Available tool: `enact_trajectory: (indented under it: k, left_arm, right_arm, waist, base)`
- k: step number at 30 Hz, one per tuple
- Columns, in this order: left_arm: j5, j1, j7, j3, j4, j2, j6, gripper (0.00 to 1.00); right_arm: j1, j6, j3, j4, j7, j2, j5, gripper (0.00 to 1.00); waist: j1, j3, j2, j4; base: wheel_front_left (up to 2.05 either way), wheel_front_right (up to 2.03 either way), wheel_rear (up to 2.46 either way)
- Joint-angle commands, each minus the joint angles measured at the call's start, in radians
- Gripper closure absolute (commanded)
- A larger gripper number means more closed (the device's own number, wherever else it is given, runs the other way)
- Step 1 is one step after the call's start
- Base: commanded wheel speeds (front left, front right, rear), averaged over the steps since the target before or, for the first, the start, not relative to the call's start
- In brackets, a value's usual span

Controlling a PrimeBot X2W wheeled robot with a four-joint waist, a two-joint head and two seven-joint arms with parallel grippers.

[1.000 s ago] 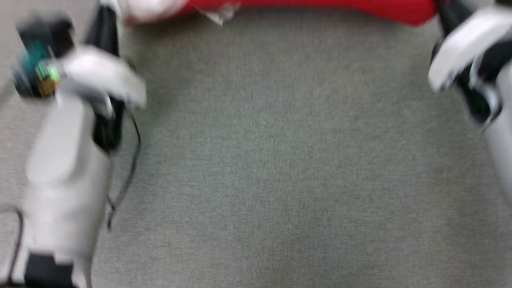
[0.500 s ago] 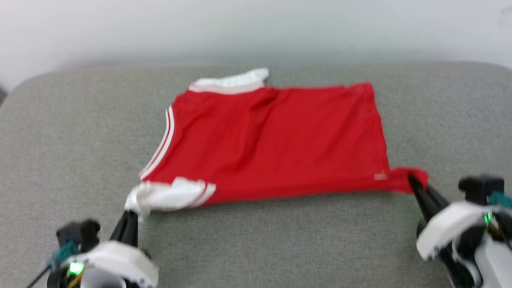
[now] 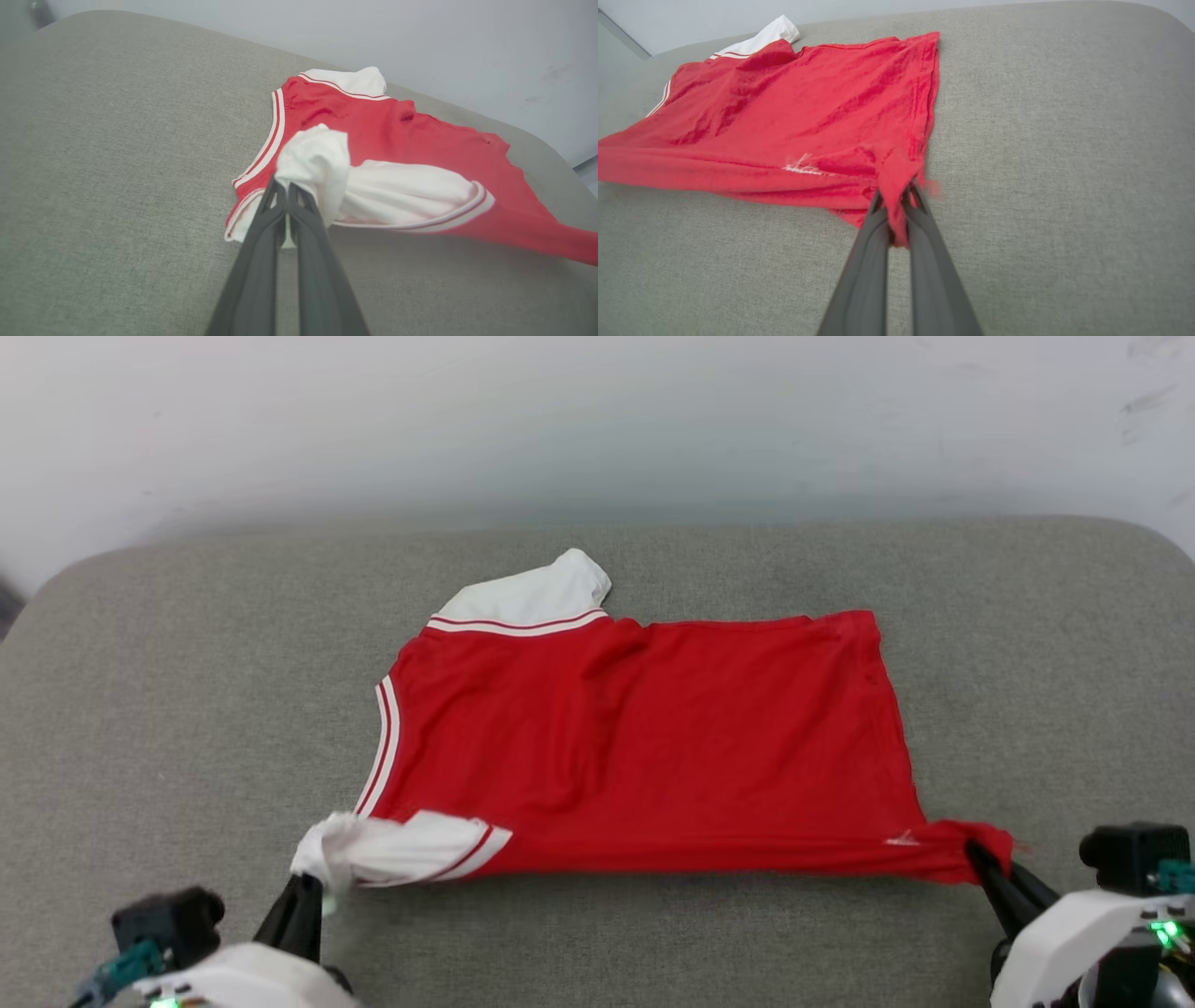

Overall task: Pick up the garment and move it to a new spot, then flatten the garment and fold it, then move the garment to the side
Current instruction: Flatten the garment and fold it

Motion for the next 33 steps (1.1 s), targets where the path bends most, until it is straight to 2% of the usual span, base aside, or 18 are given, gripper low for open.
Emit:
enact_trajectory:
  k: [1,5,12,19,22,23,24,25,26,27,28,30,33]
  left_arm:
    - [0.01,-0.042,0.004,0.0,0.009,0.008,-0.007,1.0]
    - [0.021,-0.155,0.009,-0.026,0.079,0.011,-0.045,1.0]
    - [0.02,-0.353,-0.002,-0.056,0.293,0.002,-0.121,1.0]
    - [0.012,-0.485,-0.011,-0.094,0.47,-0.026,-0.19,1.0]
    - [0.01,-0.505,-0.016,-0.099,0.511,-0.032,-0.205,1.0]
    - [0.004,-0.514,-0.012,-0.104,0.534,-0.038,-0.213,1.0]
    - [-0.001,-0.522,-0.009,-0.107,0.552,-0.042,-0.22,1.0]
    - [-0.002,-0.532,-0.011,-0.109,0.568,-0.044,-0.226,0.87]
    - [-0.007,-0.539,-0.011,-0.111,0.585,-0.047,-0.233,0.54]
    - [-0.011,-0.541,-0.013,-0.111,0.598,-0.049,-0.237,0.15]
    - [-0.019,-0.543,-0.024,-0.107,0.609,-0.057,-0.242,0.0]
    - [-0.024,-0.543,-0.038,-0.099,0.623,-0.059,-0.248,0.0]
    - [-0.037,-0.515,-0.063,-0.08,0.622,-0.042,-0.25,0.0]
  right_arm:
    - [-0.035,-0.002,-0.003,0.002,0.013,-0.009,-0.012,1.0]
    - [-0.126,-0.002,0.028,0.048,0.047,-0.023,-0.021,1.0]
    - [-0.316,-0.002,0.131,0.195,0.049,-0.066,0.005,1.0]
    - [-0.459,-0.002,0.215,0.372,-0.001,-0.099,0.036,1.0]
    - [-0.49,-0.002,0.242,0.42,-0.024,-0.097,0.045,1.0]
    - [-0.502,-0.002,0.257,0.448,-0.033,-0.098,0.05,0.92]
    - [-0.513,-0.002,0.27,0.47,-0.044,-0.097,0.055,0.64]
    - [-0.526,-0.002,0.282,0.491,-0.057,-0.097,0.06,0.16]
    - [-0.536,-0.002,0.296,0.512,-0.071,-0.099,0.065,0.0]
    - [-0.539,-0.002,0.31,0.528,-0.082,-0.098,0.073,0.0]
    - [-0.542,-0.002,0.324,0.544,-0.095,-0.1,0.08,0.0]
    - [-0.546,-0.002,0.345,0.556,-0.136,-0.109,0.094,0.0]
    - [-0.53,-0.002,0.359,0.534,-0.263,-0.121,0.113,0.0]
  waist:
    - [0.0003,0.013,0.0,-0.001]
    - [0.0003,0.06,0.0,-0.004]
    - [0.0003,0.149,0.0,-0.01]
    - [0.0003,0.213,0.0,-0.002]
    - [0.0003,0.223,0.0,-0.005]
    - [0.0003,0.225,0.0,-0.005]
    - [0.0003,0.227,0.0,-0.004]
    - [0.0003,0.229,0.0,-0.004]
    - [0.0003,0.229,0.0,-0.003]
    - [0.0003,0.228,0.0,-0.002]
    - [0.0003,0.226,0.0,-0.001]
    - [0.0003,0.214,0.0,0.001]
    - [0.0003,0.172,0.0,0.0]
  base:
    - [0.0,0.0,0.0]
    - [0.0,0.0,0.0]
    - [0.0,0.0,0.0]
    - [0.0,0.0,0.0]
    - [0.0,0.0,0.0]
    - [0.0,0.0,0.0]
    - [0.0,0.0,0.0]
    - [0.0,0.0,0.0]
    - [0.0,0.0,0.0]
    - [0.0,0.0,0.0]
    - [0.0,0.0,0.0]
    - [0.0,0.0,0.0]
    - [0.0,0.0,0.0]
